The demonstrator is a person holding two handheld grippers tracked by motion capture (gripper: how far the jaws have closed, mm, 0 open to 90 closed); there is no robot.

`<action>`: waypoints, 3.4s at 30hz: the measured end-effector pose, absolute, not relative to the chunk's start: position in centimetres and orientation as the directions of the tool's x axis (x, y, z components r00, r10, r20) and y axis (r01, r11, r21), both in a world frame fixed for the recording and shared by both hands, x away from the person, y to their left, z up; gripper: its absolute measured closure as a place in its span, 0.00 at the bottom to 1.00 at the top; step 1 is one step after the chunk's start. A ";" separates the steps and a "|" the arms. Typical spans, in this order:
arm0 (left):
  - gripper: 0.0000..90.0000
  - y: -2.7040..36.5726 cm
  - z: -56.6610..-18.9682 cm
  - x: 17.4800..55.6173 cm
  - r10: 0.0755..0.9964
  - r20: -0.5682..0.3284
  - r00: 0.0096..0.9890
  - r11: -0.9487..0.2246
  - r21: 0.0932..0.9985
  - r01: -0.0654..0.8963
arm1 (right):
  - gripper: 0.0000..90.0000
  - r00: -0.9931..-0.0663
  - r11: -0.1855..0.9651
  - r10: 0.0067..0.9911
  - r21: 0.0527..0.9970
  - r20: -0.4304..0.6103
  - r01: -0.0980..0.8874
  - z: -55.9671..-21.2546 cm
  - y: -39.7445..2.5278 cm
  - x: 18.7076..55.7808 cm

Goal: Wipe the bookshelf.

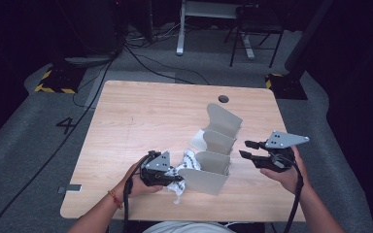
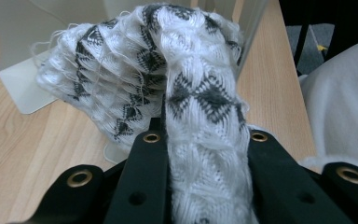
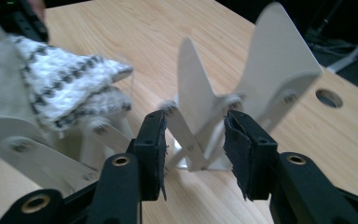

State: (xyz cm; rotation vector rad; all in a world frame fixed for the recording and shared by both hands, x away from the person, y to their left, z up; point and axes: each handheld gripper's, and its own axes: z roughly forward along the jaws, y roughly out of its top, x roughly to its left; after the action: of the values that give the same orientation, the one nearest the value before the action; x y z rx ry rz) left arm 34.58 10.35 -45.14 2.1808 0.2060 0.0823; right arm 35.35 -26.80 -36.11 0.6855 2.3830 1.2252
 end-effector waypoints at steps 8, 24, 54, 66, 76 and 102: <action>0.88 8.0 -45.4 34.3 0.104 -0.030 0.994 -0.586 0.806 0.086 | 0.71 -0.787 0.489 0.613 0.815 -0.066 0.312 -39.4 -27.4 38.4; 0.89 7.2 -45.7 34.2 0.090 0.044 0.995 -0.635 0.772 0.023 | 0.86 -0.803 0.475 0.593 0.828 -0.050 0.299 -41.3 -25.6 41.7; 0.89 5.8 -48.5 36.8 0.170 0.016 0.985 -0.654 0.750 0.100 | 0.81 -0.851 0.453 0.522 0.866 -0.064 0.213 -39.3 -26.5 39.0; 0.88 4.6 -50.0 36.6 0.184 -0.014 0.983 -0.650 0.748 0.133 | 0.74 -0.882 0.461 0.460 0.876 -0.100 0.141 -36.7 -25.1 37.2; 0.88 4.8 -49.7 36.6 0.183 0.004 0.983 -0.663 0.739 0.120 | 0.70 -0.865 0.538 0.478 0.830 -0.154 0.149 -35.6 -22.4 40.2; 0.88 4.1 -50.0 35.8 0.157 -0.030 0.987 -0.653 0.747 0.127 | 0.61 -0.845 0.536 0.516 0.823 -0.143 0.188 -36.4 -22.9 39.7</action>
State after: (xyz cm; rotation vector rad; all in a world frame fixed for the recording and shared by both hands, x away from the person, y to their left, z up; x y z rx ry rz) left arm 35.81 4.10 -50.02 2.2896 0.1971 0.0466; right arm 39.67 -22.91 -36.36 0.5784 2.4074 1.2258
